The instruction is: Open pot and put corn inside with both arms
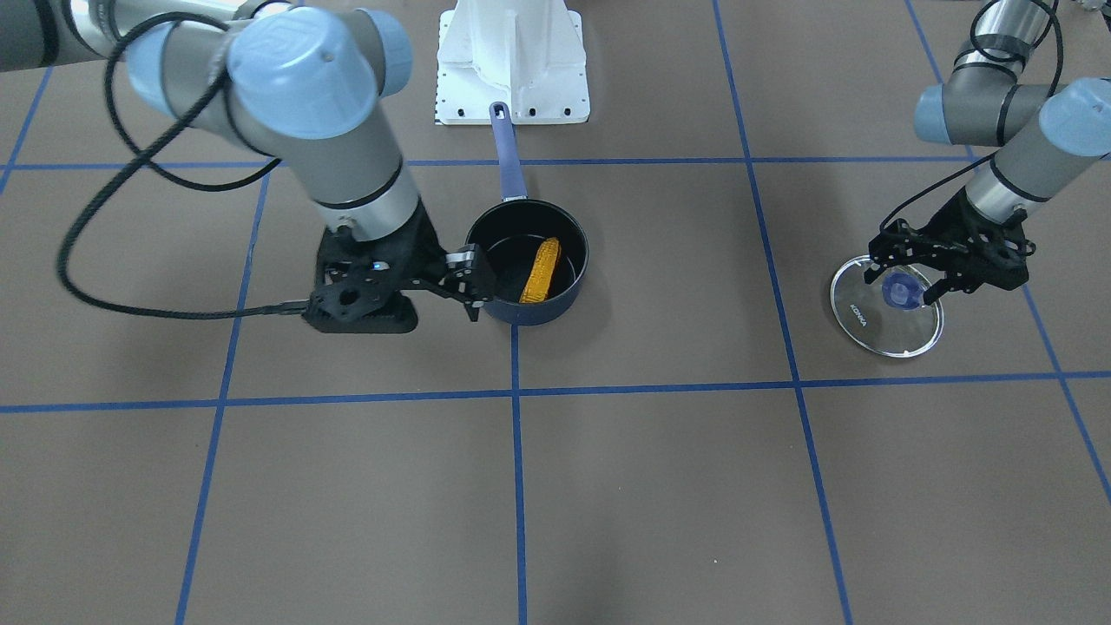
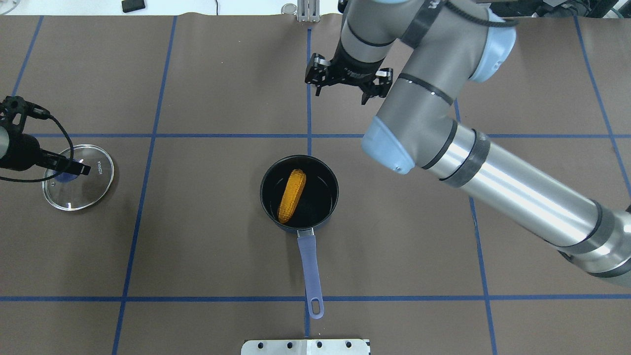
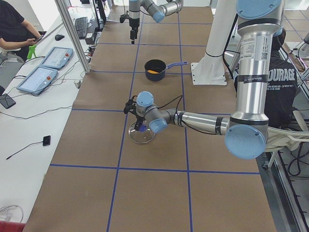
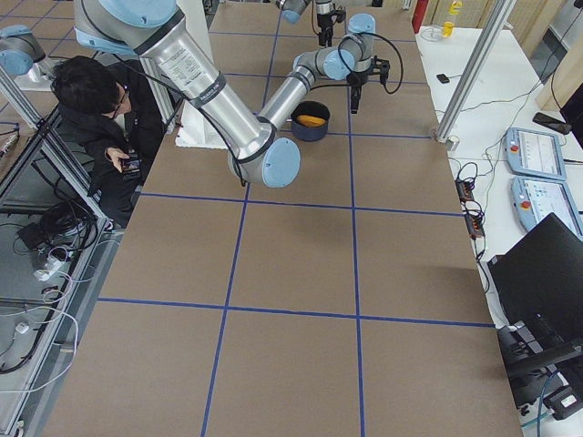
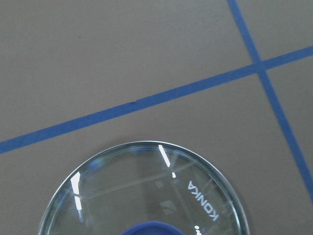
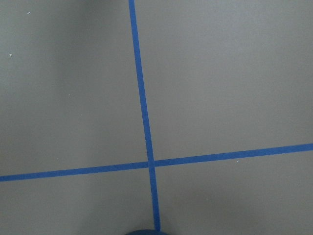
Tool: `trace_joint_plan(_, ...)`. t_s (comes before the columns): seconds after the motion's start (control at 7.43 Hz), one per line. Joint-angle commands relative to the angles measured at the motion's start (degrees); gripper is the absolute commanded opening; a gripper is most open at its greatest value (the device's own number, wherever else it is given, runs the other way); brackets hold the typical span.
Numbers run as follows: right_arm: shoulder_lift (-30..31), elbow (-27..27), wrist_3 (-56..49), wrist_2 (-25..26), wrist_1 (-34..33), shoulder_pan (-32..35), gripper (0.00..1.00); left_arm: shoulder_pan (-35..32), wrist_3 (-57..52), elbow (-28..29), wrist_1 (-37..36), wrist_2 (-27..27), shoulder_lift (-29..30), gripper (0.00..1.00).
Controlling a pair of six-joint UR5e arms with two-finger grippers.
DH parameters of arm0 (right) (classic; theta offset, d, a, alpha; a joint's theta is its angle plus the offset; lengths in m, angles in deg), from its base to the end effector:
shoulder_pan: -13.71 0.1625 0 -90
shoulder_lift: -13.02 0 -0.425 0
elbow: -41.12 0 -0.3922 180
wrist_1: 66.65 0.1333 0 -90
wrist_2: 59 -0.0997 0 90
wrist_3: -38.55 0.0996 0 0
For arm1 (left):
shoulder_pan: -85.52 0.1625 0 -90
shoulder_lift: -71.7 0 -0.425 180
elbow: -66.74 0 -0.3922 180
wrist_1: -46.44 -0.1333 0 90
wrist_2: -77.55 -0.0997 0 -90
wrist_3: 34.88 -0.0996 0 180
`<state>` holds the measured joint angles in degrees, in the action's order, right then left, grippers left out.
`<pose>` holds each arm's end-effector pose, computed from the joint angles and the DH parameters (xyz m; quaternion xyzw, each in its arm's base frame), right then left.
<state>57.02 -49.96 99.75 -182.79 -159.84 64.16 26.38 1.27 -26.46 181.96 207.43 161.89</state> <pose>-0.3870 -0.5909 0.1611 0.0204 -0.4473 0.0600 0.8921 0.2051 -0.4786 0.5394 0.1531 0.4737 0.1015 0.8613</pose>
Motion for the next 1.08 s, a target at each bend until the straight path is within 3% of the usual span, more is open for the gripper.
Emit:
trace_joint_plan(0.0,8.8,-2.2,-15.9,-5.1,0.0,10.1,1.0,-9.7,-4.7,-0.8,-2.8,10.6,0.1,0.97)
trace_joint_plan(0.13,13.8,-2.5,-26.5,-9.3,0.0,14.5,1.0,-13.8,-9.6,-1.1,-6.7,13.4,0.1,0.97)
trace_joint_plan(0.27,17.1,-2.4,-32.0,-10.4,0.0,18.8,1.0,-16.0,-15.1,-1.0,-9.0,14.0,0.1,0.97)
trace_joint_plan(0.67,27.1,-2.5,-48.7,-9.9,0.1,27.5,1.0,-24.9,-34.4,-1.2,-22.6,16.1,0.2,0.97)
trace_joint_plan(0.94,32.1,-3.1,-52.9,-10.1,0.2,32.3,1.0,-28.5,-41.2,-0.9,-26.5,16.0,0.2,0.97)
